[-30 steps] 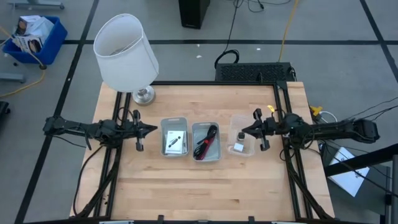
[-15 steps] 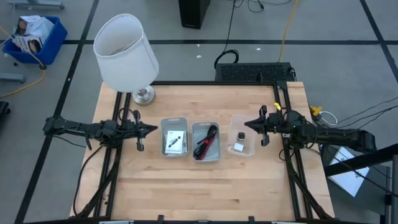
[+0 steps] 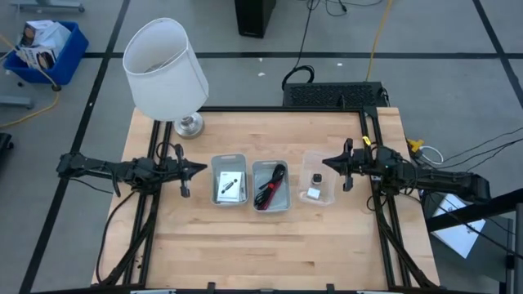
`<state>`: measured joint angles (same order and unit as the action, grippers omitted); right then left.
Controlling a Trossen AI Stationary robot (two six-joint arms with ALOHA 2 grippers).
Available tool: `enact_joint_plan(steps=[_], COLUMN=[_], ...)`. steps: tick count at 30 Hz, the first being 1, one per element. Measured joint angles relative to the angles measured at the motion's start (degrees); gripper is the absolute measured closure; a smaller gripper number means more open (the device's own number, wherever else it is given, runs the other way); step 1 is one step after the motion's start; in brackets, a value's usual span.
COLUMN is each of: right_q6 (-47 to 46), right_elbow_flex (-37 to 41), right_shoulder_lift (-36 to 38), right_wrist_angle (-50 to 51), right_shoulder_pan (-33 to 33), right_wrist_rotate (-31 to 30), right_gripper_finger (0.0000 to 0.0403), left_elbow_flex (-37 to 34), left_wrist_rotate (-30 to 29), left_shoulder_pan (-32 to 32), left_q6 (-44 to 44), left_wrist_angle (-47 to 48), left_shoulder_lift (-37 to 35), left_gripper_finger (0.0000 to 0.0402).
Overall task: Pick and place items into bin
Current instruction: Return to Home Position
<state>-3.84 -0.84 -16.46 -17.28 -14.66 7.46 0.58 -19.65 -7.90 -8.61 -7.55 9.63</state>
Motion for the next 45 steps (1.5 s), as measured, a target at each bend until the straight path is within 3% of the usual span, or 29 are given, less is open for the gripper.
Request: enact_joint_plan(steps=[11,26,45], right_q6=[-0.96,-2.54,-2.56], right_elbow_flex=[0.04,0.04,0.04], right_shoulder_lift=[4.69,4.78,4.78], right_wrist_angle=[0.11,1.36,1.33], right_shoulder_pan=[0.0,0.02,0.02], right_wrist_rotate=[0.04,1.73,1.62], right_gripper_finger=[0.0403,0.0403,0.0403], left_elbow_flex=[0.02,0.04,0.04], left_wrist_rotate=[0.03,-0.21,-0.36], left_shoulder_pan=[0.0,0.0,0.0], left_q6=[0.94,4.41,4.42], left_wrist_angle=[0.04,0.04,0.04], left_shoulder_lift=[0.0,0.04,0.04], left_gripper_finger=[0.0398,0.0361,0.036])
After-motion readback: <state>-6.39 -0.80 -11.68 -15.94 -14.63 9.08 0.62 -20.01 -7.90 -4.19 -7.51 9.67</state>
